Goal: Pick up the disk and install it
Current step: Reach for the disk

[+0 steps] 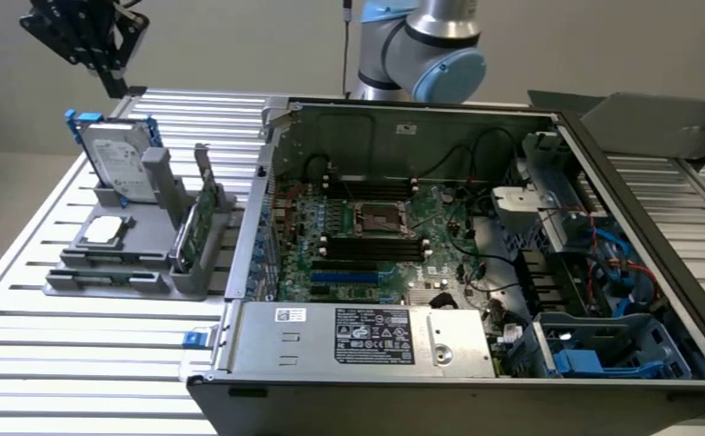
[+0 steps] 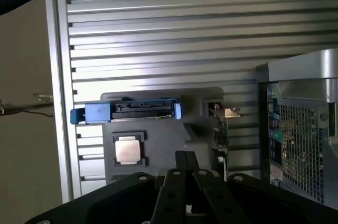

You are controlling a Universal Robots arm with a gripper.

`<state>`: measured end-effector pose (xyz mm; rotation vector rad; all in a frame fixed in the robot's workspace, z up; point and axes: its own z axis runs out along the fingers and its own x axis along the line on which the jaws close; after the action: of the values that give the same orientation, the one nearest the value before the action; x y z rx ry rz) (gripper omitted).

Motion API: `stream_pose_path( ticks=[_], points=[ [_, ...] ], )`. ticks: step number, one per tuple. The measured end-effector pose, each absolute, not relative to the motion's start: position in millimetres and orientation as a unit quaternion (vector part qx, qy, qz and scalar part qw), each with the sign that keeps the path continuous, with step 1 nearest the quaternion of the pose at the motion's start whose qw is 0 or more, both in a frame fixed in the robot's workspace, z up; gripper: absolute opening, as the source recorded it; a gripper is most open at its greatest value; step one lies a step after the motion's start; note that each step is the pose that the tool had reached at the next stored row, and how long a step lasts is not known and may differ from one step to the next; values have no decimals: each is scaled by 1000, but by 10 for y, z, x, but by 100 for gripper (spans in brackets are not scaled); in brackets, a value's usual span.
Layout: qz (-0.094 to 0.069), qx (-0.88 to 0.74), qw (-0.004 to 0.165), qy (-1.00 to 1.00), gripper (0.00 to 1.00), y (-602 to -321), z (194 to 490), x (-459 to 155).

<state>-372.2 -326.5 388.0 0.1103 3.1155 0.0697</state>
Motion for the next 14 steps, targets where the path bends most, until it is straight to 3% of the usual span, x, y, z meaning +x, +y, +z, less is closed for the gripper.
stream_pose_path(
  ticks=[14],
  points=[
    [22,35,6,999,11,-3073,3830,-4201]
  ],
)
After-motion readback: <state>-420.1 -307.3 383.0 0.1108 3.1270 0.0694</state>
